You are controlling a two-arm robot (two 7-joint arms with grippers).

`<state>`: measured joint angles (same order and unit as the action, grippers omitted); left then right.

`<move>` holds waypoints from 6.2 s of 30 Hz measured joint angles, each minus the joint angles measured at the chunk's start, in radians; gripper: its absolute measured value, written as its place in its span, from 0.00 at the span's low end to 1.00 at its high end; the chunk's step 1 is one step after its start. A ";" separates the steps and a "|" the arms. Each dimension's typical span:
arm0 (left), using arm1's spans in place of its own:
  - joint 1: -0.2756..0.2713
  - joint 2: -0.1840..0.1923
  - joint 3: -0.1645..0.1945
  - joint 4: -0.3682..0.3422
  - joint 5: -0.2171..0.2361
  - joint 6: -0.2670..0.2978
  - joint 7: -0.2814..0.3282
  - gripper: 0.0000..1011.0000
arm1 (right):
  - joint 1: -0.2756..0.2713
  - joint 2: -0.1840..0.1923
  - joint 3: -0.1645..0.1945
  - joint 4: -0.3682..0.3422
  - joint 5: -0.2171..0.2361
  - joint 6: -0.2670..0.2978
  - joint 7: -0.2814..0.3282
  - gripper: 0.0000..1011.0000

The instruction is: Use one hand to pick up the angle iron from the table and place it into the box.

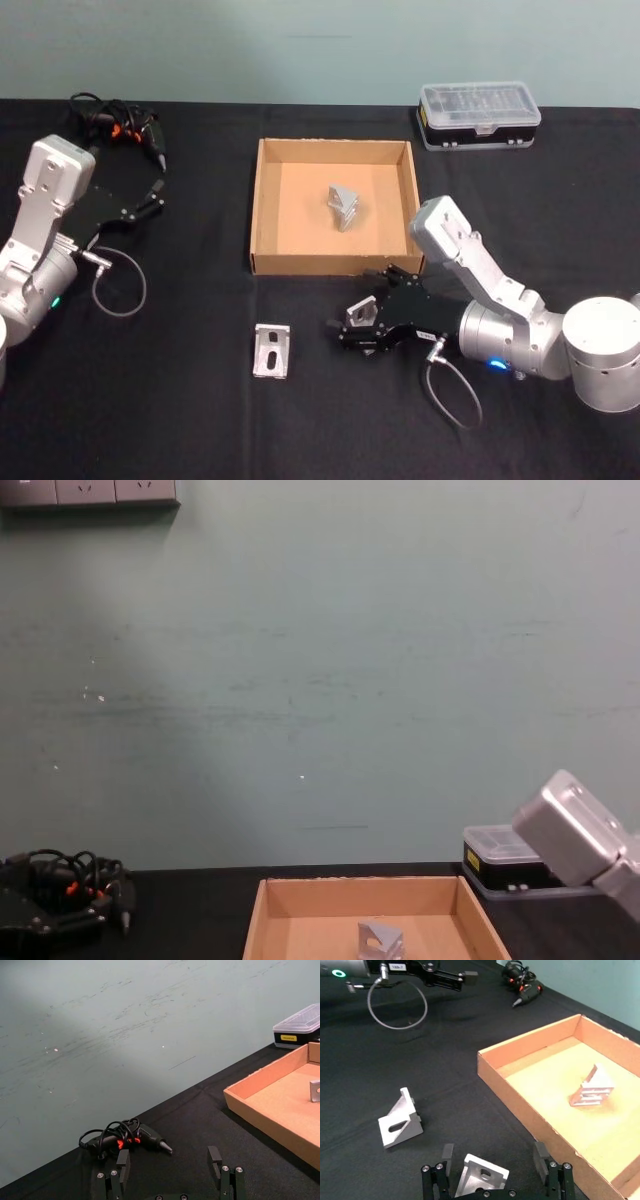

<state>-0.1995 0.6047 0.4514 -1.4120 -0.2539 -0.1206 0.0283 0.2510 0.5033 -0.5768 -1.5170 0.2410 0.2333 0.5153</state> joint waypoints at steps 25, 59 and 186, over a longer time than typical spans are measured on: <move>0.000 0.000 0.000 0.000 0.000 0.000 0.000 1.00 | 0.010 -0.014 -0.004 0.018 -0.004 0.053 0.016 0.88; 0.000 0.000 0.000 0.000 0.000 0.000 0.000 1.00 | -0.009 -0.009 0.019 -0.005 0.024 -0.003 0.028 0.50; 0.000 0.000 0.000 0.000 0.000 0.000 0.000 1.00 | 0.085 -0.021 -0.034 -0.041 0.066 -0.097 0.298 0.99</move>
<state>-0.1995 0.6047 0.4513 -1.4120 -0.2539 -0.1205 0.0283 0.3360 0.4827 -0.6104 -1.5581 0.3071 0.1359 0.8133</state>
